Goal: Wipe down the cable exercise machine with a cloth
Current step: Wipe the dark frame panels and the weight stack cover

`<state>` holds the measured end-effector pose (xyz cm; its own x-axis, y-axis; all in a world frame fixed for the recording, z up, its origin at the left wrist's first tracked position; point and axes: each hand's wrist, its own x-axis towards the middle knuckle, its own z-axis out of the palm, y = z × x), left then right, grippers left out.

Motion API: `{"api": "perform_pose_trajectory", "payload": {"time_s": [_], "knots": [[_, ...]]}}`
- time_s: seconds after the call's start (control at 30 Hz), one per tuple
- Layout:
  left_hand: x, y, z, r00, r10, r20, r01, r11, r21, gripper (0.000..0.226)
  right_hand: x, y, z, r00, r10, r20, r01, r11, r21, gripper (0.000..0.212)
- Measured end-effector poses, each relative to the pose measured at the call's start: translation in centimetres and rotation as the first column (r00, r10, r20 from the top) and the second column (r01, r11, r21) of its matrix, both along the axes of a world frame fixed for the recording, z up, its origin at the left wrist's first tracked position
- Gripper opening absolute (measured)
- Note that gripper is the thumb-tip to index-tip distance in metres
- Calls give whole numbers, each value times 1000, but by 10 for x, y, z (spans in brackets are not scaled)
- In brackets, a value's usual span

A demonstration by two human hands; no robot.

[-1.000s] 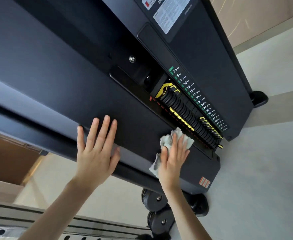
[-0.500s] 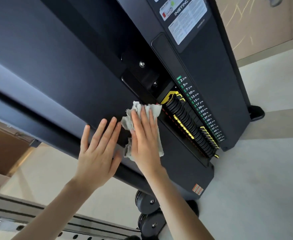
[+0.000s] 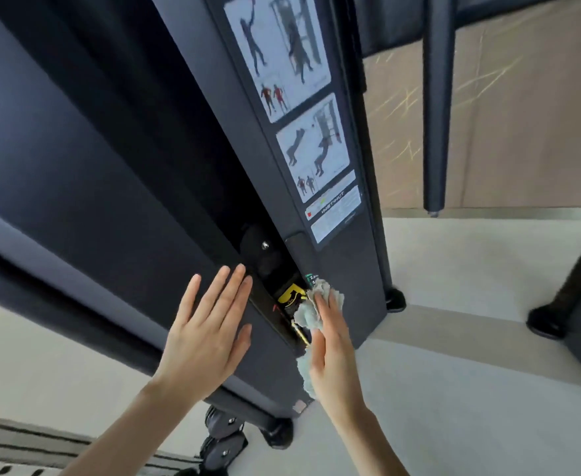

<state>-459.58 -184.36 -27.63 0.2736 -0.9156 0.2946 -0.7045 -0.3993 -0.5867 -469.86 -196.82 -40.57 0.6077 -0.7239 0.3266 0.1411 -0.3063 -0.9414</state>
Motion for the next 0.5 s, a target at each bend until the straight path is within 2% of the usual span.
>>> {"api": "perform_pose_trajectory", "payload": {"time_s": [0.13,0.27,0.5], "knots": [[-29,-35,120,996,-52,-67,51,999,-10,57,-54,-29,136,1000,-22,23,22,999,-24,49],[-55,-66,246,990,-109,-88,102,992,-78,57,-79,-50,274,999,36,38,-33,996,-84,49],[-74,-93,439,992,-128,14,128,961,-246,57,-80,-94,493,981,156,115,-122,958,-260,46]]}}
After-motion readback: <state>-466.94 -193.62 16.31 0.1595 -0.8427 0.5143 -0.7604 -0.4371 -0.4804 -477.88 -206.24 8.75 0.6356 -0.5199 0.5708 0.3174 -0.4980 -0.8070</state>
